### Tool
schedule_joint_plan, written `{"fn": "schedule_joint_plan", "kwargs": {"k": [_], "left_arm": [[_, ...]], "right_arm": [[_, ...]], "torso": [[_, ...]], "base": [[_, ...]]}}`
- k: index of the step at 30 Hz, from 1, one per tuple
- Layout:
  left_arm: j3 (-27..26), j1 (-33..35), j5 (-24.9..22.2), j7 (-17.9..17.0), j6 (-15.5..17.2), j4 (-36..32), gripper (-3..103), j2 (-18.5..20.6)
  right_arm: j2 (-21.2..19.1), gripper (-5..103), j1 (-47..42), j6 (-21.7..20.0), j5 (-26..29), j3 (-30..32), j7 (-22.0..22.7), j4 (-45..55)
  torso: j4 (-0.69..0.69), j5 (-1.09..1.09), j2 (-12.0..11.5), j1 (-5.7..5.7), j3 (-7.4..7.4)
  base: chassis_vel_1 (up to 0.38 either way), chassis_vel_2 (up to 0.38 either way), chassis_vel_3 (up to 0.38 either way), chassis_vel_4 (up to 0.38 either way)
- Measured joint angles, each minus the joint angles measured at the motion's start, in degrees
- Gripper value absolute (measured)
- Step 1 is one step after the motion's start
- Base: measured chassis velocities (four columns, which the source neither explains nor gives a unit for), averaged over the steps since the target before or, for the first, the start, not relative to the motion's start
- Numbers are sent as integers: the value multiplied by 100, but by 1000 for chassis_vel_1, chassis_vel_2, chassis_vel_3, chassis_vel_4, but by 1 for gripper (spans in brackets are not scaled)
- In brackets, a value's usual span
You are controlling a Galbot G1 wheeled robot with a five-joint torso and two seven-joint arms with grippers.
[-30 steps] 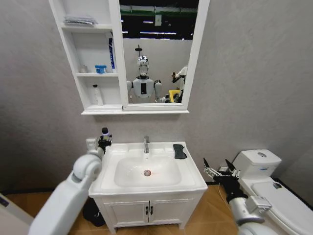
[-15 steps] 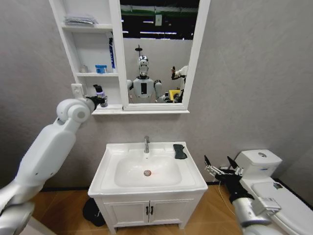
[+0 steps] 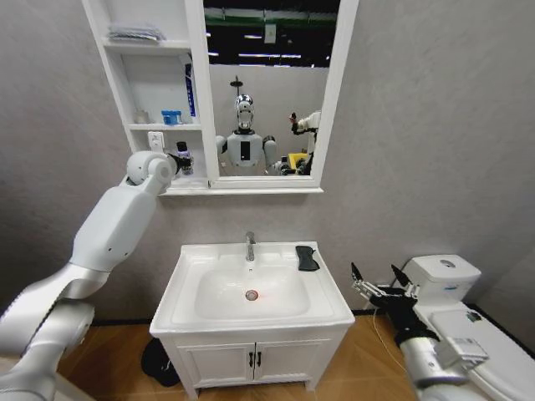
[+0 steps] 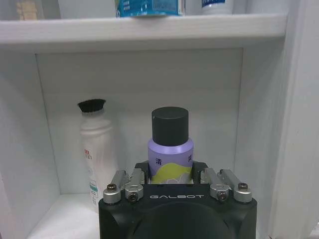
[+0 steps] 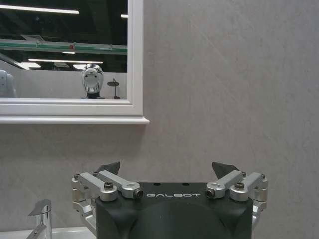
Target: Move facial cleanser and shampoo from washbasin to cabinet, then wipe washbasin with towel.
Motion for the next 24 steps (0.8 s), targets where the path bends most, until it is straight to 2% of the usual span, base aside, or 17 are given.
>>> {"fn": "schedule_joint_plan", "kwargs": {"k": [4, 6, 9, 16, 17, 19, 22, 23, 24], "left_arm": [[20, -50, 131, 157, -76, 328, 43, -137], [13, -177, 437, 376, -243, 754, 43, -336], [-5, -295, 652, 459, -311, 1059, 43, -476], [-31, -268, 862, 482, -311, 1165, 43, -511], [-31, -243, 949, 482, -346, 1174, 46, -505], [-35, -237, 984, 482, -384, 1201, 46, -518], [-95, -213, 1022, 460, -463, 1250, 63, -579], [-95, -213, 1022, 460, -463, 1250, 63, -579], [-102, -190, 1023, 459, -494, 1226, 69, -570]], "right_arm": [[-20, 100, 25, -1, 8, -4, 1, -48], [-23, 100, 34, 0, 24, -4, 1, -86], [-23, 100, 32, 4, 47, 21, 1, -123], [-20, 100, 33, 30, 81, 49, 1, -182], [-25, 100, 45, 39, 87, 52, 1, -207], [-30, 100, 58, 43, 91, 53, 1, -226], [-47, 100, 83, 48, 94, 46, 1, -277], [-47, 100, 83, 48, 94, 46, 1, -277], [-48, 100, 83, 48, 94, 45, 1, -278]], "torso": [[0, -1, 0, 0, 0], [-1, 0, 0, 1, 0], [-2, 1, 0, 1, 0], [-1, 0, 0, 0, 0], [0, 0, 0, 0, 0], [0, -1, 0, -1, 0], [-2, 1, 0, 0, 0], [-2, 1, 0, 0, 0], [-2, 1, 0, 0, 0]], "base": [[0, 0, 0, 0], [0, 0, 0, 0], [0, 0, 0, 0], [0, 0, 0, 0], [0, 0, 0, 0], [0, 0, 0, 0], [0, 0, 0, 0], [0, 0, 0, 0], [0, 0, 0, 0]]}}
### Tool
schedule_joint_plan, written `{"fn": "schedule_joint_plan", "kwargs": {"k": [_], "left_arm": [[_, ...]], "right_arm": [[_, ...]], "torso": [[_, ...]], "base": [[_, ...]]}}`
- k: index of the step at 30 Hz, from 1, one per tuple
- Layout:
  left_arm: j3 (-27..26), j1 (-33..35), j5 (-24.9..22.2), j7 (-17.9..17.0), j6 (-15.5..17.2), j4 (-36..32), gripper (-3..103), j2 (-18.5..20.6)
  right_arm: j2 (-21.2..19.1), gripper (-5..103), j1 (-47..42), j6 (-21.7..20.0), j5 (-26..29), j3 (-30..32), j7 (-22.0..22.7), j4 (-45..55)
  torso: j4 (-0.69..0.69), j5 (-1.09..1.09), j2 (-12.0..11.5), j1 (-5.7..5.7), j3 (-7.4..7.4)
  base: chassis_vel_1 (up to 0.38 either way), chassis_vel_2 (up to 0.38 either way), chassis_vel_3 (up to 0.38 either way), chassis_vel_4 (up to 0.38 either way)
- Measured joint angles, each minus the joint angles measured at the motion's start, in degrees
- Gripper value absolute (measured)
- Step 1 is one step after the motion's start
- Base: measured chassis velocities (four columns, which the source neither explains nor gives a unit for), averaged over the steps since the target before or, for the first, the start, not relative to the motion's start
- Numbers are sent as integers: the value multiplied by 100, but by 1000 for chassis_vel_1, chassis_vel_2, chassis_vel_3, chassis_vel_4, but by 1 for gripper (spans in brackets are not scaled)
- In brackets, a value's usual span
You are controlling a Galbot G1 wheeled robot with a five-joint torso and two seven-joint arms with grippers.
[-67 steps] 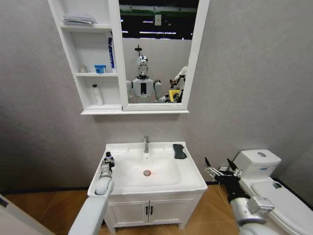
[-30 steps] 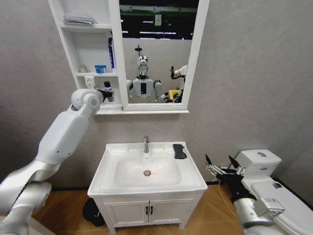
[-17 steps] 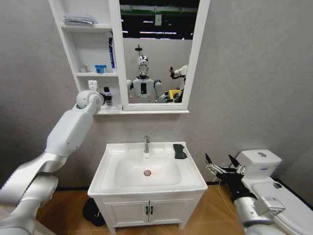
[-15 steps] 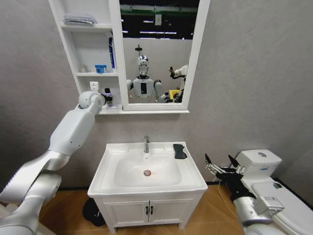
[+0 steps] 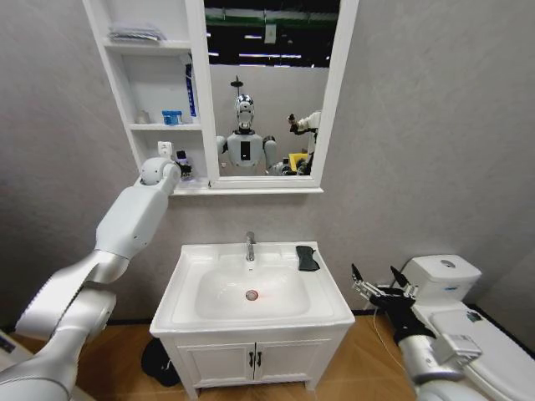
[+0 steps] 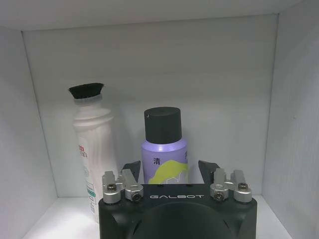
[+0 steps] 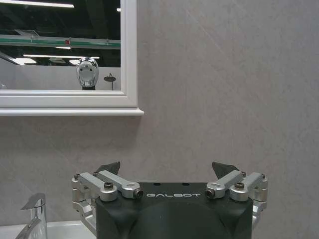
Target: Move facial cleanser and shampoo from washbasin to cabinet, then wipe washbasin with towel.
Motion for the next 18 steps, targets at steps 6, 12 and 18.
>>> {"fn": "schedule_joint_plan", "kwargs": {"k": [6, 12, 18], "left_arm": [[-136, 271, -107, -34, -49, -496, 89, 206], [-294, 786, -475, -263, -56, -1580, 100, 581], [-742, 1798, -830, -605, -192, -3243, 100, 1054]], "right_arm": [[2, 100, -4, 1, -5, -19, -1, -4], [3, 100, -13, 0, -33, -58, -2, 42], [-17, 100, -93, -7, -40, -25, 62, 142]], "torso": [[1, -1, 0, 0, 0], [2, -2, 0, 0, 0], [-1, 1, 1, -1, -1]], "base": [[0, 0, 0, 0], [0, 0, 0, 0], [0, 0, 0, 0]]}}
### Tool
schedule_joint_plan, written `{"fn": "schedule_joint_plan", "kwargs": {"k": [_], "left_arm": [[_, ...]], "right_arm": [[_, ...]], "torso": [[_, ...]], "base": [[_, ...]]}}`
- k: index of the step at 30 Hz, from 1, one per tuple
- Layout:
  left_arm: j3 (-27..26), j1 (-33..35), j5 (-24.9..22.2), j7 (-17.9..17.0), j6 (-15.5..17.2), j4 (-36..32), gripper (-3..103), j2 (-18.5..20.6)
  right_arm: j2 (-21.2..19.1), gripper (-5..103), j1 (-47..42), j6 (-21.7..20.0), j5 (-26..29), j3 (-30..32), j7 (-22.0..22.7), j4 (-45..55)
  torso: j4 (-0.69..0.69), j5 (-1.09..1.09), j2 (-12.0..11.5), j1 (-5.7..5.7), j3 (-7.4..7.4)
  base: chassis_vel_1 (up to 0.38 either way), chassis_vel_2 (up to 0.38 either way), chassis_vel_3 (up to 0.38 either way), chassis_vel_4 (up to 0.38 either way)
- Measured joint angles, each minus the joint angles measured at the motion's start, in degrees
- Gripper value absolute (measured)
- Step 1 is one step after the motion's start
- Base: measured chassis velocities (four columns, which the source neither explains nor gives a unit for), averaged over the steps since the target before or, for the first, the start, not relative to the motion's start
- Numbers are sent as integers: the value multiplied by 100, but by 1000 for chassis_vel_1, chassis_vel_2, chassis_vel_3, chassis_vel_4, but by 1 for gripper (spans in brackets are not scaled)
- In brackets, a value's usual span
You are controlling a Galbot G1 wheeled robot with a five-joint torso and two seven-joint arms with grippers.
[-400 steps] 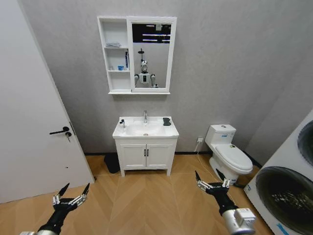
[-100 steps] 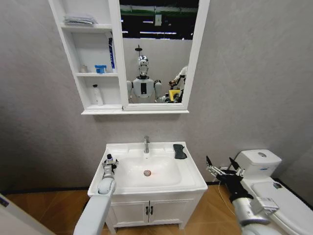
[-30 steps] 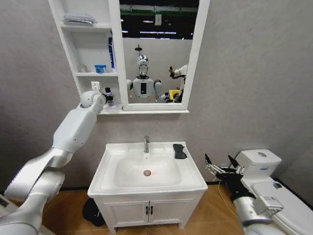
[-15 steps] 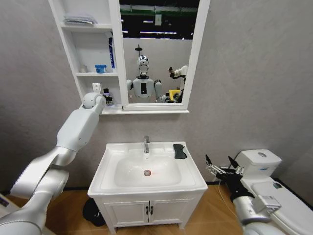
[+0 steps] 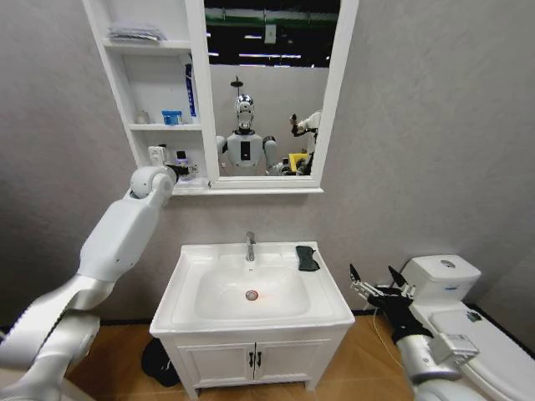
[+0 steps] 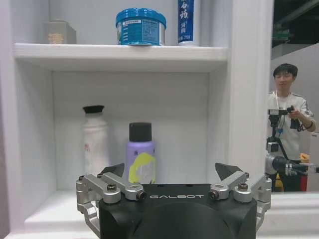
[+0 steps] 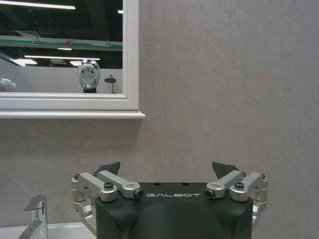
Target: Move facial cleanser and shampoo from washbasin to cabinet, then wipe washbasin with towel.
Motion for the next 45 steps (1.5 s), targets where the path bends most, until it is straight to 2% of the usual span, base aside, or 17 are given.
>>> {"fn": "schedule_joint_plan", "kwargs": {"k": [2, 3, 5, 6, 7, 9, 10, 13, 14, 16, 17, 22, 23, 25, 28, 33, 45], "left_arm": [[-288, 719, -29, -199, -141, -859, 100, 413], [-288, 719, -29, -199, -141, -859, 100, 413], [-847, 1623, 38, -372, -351, -1708, 100, 767], [-847, 1623, 38, -372, -351, -1708, 100, 767], [-1209, 2139, 156, -381, -412, -2046, 100, 863], [-2316, 3765, 604, -176, -662, -2763, 100, 813], [-2316, 3765, 604, -176, -662, -2763, 100, 813], [-3773, 5881, 1360, 397, -1065, -3728, 100, 195], [-3773, 5881, 1360, 397, -1065, -3728, 100, 195], [-4582, 7283, 2026, 1002, -1453, -4294, 100, -475], [-4582, 7283, 2026, 1002, -1453, -4294, 100, -475], [-5533, 9058, 2384, 1991, -2083, -4785, 100, -1703], [-5533, 9058, 2384, 1991, -2083, -4785, 100, -1703], [-5615, 9662, 2446, 2146, -2406, -4862, 100, -2068], [-5592, 9888, 2522, 2189, -2523, -4867, 100, -2242], [-5459, 9795, 2719, 2191, -2546, -4743, 100, -2347], [-5402, 9704, 2730, 2160, -2514, -4688, 100, -2329]], "right_arm": [[-27, 100, -34, -3, 7, 43, 30, 50], [-27, 100, -34, -3, 7, 43, 30, 50], [-49, 100, -59, -13, 18, 62, 48, 95], [-49, 100, -59, -13, 18, 62, 48, 95], [-53, 100, -71, -19, 19, 62, 52, 113], [-54, 100, -128, -22, 13, 61, 54, 151], [-54, 100, -128, -22, 13, 61, 54, 151], [-56, 100, -274, -20, -18, 58, 49, 157], [-56, 100, -274, -20, -18, 58, 49, 157], [-92, 100, -346, -6, -43, 42, 45, 158], [-92, 100, -346, -6, -43, 42, 45, 158], [-158, 100, -343, 8, -81, 14, 30, 151], [-158, 100, -343, 8, -81, 14, 30, 151], [-184, 100, -325, 31, -90, 19, 26, 93], [-167, 100, -368, 74, -100, 35, 26, 90], [-108, 100, -417, 90, -170, -9, 21, 121], [-84, 100, -342, 19, -211, -122, 10, 143]], "torso": [[1, -3, 0, 1, 1], [1, -3, 0, 1, 1], [3, -1, 0, 0, 0], [3, -1, 0, 0, 0], [3, -1, 0, -1, -1], [3, -6, 0, 0, 0], [3, -6, 0, 0, 0], [4, -4, 0, -1, 0], [4, -4, 0, -1, 0], [4, -2, 1, -2, -1], [4, -2, 1, -2, -1], [3, -1, 1, -2, 0], [3, -1, 1, -2, 0], [4, 0, 1, -1, 0], [5, 0, 1, -1, 0], [1, -2, 1, 0, 1], [2, -2, -1, 1, 1]], "base": [[0, 0, 0, 0], [0, 0, 0, 0], [0, 0, 0, 0], [0, 0, 0, 0], [0, 0, 0, 0], [0, 0, 0, 0], [0, 0, 0, 0], [0, 0, 0, 0], [0, 0, 0, 0], [0, 0, 0, 0], [0, 0, 0, 0], [0, 0, 0, 0], [0, 0, 0, 0], [0, 0, 0, 0], [0, 0, 0, 0], [0, 0, 0, 0], [0, 0, 0, 0]]}}
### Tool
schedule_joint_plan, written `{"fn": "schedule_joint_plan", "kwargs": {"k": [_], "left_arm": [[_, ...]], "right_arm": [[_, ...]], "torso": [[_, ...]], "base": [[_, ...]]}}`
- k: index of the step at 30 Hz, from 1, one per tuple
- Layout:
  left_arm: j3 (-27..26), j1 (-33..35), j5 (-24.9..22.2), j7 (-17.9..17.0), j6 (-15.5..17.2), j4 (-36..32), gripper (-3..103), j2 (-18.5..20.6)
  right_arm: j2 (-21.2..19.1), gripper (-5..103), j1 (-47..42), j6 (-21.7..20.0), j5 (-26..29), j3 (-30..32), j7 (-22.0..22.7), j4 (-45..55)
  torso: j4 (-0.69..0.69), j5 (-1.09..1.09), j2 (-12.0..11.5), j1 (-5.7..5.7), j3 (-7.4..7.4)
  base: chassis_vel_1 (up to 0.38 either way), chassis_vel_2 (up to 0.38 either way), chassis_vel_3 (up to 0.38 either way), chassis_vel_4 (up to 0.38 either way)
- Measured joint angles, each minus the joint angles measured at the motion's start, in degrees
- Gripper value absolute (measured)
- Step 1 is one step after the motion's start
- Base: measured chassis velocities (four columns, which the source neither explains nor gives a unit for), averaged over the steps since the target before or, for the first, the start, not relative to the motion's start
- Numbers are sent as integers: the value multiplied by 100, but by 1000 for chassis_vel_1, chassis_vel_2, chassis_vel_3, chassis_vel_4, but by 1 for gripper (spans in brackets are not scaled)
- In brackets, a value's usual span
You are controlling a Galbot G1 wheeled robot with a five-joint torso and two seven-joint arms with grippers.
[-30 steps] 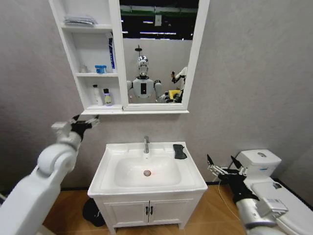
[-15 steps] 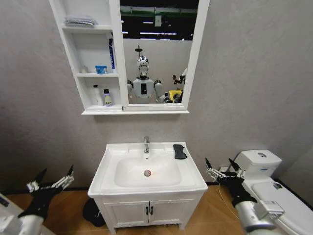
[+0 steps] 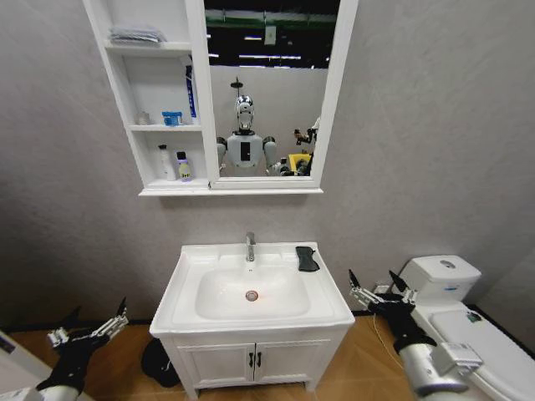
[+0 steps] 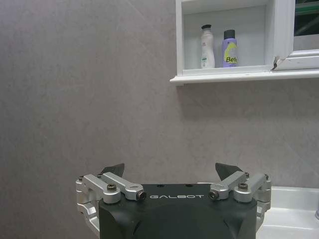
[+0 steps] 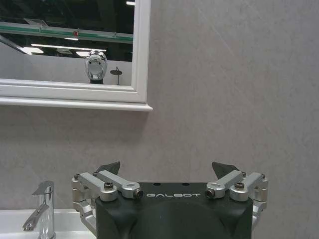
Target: Move facial cleanser and shampoo from washbasin to cabinet, then wipe washbasin with towel.
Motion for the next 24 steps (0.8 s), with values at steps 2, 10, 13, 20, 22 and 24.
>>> {"fn": "schedule_joint_plan", "kwargs": {"k": [2, 10, 13, 20, 22, 24], "left_arm": [[3, -5, -3, -2, 3, 2, 100, 3], [11, -23, -12, -10, 14, 8, 100, 13], [13, -26, -15, -12, 16, 10, 100, 15], [16, -32, -18, -16, 20, 12, 100, 18], [17, -33, -19, -17, 21, 13, 100, 18], [19, -34, -21, -18, 22, 14, 100, 19]], "right_arm": [[5, 100, -19, 0, -16, 11, -20, 1], [41, 100, -123, -279, -83, 22, -78, 8], [34, 100, -125, -279, -136, -16, -96, 10], [-20, 100, -231, -279, -153, -8, -121, 12], [-31, 100, -229, -279, -146, -6, -121, 12], [-28, 100, -225, -279, -143, -16, -126, 12]], "torso": [[0, 0, 0, 0, 0], [0, 0, 0, 0, 0], [0, 0, 0, -1, 0], [0, 0, 1, -3, -1], [0, -1, 1, -2, 0], [0, 0, 0, -1, 0]], "base": [[0, 0, 0, 0], [0, 0, 0, 0], [0, 0, 0, 0], [-28, 32, 36, -42], [-93, 89, 89, -98], [-112, 109, 122, -112]]}}
